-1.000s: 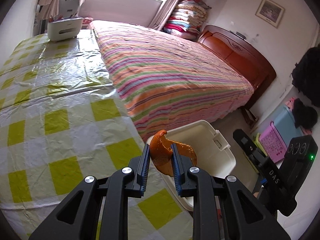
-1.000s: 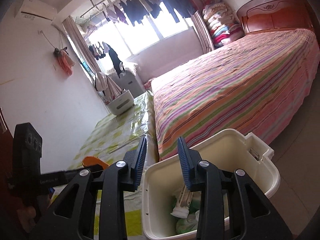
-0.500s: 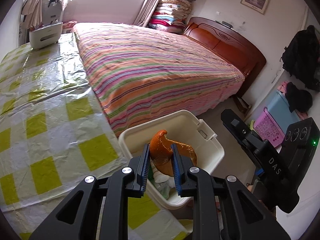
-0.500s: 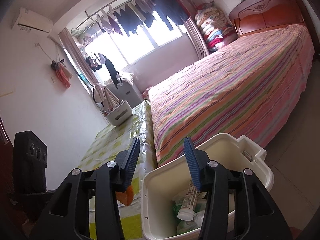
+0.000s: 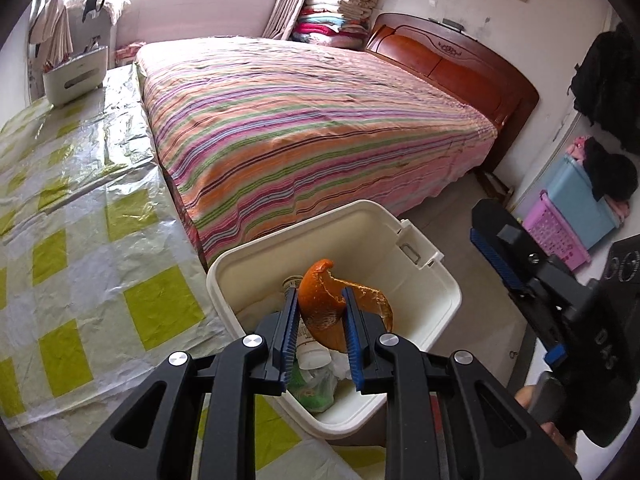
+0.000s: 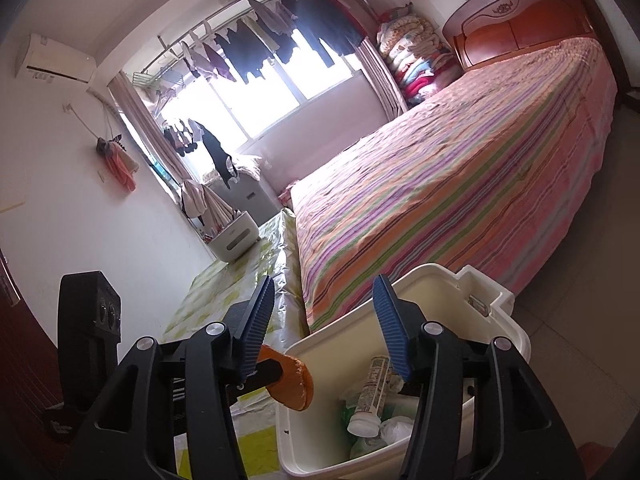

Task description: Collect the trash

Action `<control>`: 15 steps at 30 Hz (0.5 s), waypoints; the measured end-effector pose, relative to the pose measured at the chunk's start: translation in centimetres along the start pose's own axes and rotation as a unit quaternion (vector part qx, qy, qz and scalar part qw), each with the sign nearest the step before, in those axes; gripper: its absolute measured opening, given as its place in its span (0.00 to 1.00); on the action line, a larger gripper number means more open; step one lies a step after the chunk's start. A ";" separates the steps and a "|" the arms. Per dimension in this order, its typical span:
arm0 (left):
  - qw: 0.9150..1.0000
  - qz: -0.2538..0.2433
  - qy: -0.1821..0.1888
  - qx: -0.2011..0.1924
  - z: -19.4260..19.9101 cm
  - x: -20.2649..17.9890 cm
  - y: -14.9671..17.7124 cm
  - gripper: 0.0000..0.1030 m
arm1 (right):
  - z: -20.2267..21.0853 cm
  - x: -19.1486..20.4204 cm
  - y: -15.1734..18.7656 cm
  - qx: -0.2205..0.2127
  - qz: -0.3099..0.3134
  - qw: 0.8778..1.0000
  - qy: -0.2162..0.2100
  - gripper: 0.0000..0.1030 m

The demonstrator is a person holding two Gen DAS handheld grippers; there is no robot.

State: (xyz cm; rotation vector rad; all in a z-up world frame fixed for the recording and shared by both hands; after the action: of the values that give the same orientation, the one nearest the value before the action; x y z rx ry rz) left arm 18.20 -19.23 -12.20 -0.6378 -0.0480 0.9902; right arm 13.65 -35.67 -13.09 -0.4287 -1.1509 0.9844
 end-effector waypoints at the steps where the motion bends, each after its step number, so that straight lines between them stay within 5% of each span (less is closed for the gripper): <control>1: 1.000 -0.003 -0.005 -0.001 -0.1 -0.1 0.0 0.21 | 0.0 -0.1 0.1 0.000 -0.002 1.000 0.000 0.50; 4: 1.000 -0.010 -0.015 -0.002 -0.2 -0.4 -0.1 0.24 | 0.3 -0.6 0.2 -0.001 -0.008 1.000 0.000 0.51; 9: 0.999 -0.021 -0.039 -0.019 -0.2 -1.1 -0.1 0.54 | 0.8 -1.0 0.3 -0.003 -0.014 1.000 -0.001 0.51; 15: 0.998 -0.027 -0.053 -0.031 0.0 -1.5 0.0 0.59 | 0.8 -1.2 0.2 -0.002 -0.019 1.000 -0.001 0.53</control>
State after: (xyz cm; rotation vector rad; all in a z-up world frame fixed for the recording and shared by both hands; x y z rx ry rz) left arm 17.34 -20.40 -11.83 -0.6365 -0.1894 0.9729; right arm 12.69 -36.71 -13.63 -0.4084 -1.1585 0.9504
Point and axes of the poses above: each gripper's, at about its wrist camera, not at the fingertips, and z roughly against the way its jaws point, x to its left, y to its underside, the point moved 6 cm from there along -z, roughly the way its jaws point, and after that the axes turned 9 degrees about x, right-handed, at the moved point
